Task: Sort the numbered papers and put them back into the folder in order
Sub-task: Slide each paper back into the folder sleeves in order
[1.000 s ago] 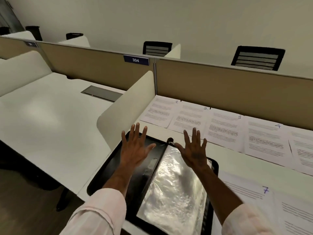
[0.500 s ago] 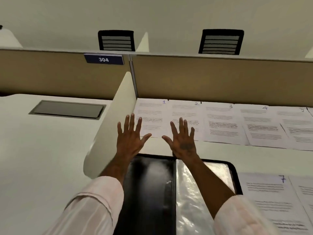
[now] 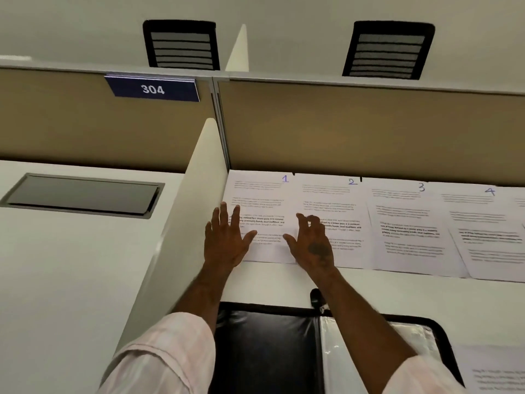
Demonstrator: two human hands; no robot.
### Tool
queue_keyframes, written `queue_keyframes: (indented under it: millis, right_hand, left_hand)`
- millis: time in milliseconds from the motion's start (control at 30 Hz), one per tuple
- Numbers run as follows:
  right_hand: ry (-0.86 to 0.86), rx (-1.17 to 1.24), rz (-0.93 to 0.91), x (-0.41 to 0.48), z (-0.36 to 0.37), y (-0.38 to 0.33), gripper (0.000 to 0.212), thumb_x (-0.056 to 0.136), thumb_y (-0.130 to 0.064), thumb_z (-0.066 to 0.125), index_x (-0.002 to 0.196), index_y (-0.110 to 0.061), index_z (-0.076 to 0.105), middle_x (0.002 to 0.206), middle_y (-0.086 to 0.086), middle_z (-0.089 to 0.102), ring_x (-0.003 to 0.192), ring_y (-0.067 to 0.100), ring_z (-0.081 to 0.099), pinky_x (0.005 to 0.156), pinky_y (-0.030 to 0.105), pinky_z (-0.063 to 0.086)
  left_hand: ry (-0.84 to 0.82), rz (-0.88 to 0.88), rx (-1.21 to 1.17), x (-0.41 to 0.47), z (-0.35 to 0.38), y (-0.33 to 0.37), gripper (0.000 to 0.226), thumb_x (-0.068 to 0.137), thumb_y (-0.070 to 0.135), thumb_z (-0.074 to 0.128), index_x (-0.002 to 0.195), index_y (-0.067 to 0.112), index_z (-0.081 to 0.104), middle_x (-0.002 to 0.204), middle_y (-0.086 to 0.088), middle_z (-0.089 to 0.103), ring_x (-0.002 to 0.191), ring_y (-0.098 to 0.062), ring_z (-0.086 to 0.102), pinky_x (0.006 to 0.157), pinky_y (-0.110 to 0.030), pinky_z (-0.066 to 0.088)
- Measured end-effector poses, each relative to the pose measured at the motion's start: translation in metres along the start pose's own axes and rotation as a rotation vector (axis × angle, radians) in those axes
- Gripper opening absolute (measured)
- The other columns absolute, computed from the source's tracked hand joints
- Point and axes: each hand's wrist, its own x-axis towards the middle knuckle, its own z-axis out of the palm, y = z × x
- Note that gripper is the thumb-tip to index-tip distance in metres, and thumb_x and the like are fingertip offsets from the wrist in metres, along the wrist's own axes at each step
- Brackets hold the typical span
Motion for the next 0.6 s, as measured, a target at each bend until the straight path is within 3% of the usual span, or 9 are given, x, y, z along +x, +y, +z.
queue_keyframes:
  millis: [100, 300, 467, 600]
  right_hand:
    - [-0.028, 0.082, 0.082, 0.022, 0.009, -0.002, 0.067, 0.093, -0.048, 0.054, 0.146, -0.015, 0.031, 0.148, 0.011, 0.033, 0.136, 0.027, 0.033, 0.105, 0.039, 0.037]
    - [-0.014, 0.171, 0.21, 0.046, 0.021, -0.015, 0.068, 0.083, -0.053, 0.066, 0.131, -0.01, 0.044, 0.131, 0.012, 0.043, 0.122, 0.029, 0.044, 0.096, 0.039, 0.043]
    - [-0.033, 0.226, 0.291, 0.051, 0.026, -0.026, 0.061, 0.083, -0.037, 0.073, 0.126, -0.005, 0.046, 0.131, 0.014, 0.042, 0.118, 0.031, 0.05, 0.093, 0.037, 0.046]
    - [-0.048, 0.27, 0.345, 0.054, 0.026, -0.033, 0.06, 0.083, -0.027, 0.075, 0.128, -0.005, 0.044, 0.131, 0.016, 0.043, 0.114, 0.031, 0.055, 0.094, 0.035, 0.047]
  left_hand:
    - [-0.038, -0.11, -0.091, 0.019, 0.013, 0.004, 0.086, 0.093, 0.064, 0.041, 0.157, 0.017, 0.006, 0.164, -0.011, 0.002, 0.151, -0.03, 0.004, 0.119, -0.046, 0.017]
    - [-0.029, -0.303, -0.181, 0.036, 0.022, 0.019, 0.101, 0.087, 0.068, 0.051, 0.155, 0.007, 0.008, 0.163, -0.015, 0.009, 0.149, -0.03, 0.01, 0.114, -0.047, 0.025]
    - [-0.018, -0.386, -0.181, 0.042, 0.026, 0.025, 0.111, 0.078, 0.07, 0.062, 0.153, 0.003, 0.013, 0.157, -0.019, 0.021, 0.143, -0.035, 0.022, 0.111, -0.047, 0.032]
    - [-0.026, -0.416, -0.191, 0.046, 0.019, 0.027, 0.115, 0.071, 0.066, 0.072, 0.151, 0.005, 0.017, 0.145, -0.017, 0.035, 0.132, -0.033, 0.033, 0.095, -0.043, 0.045]
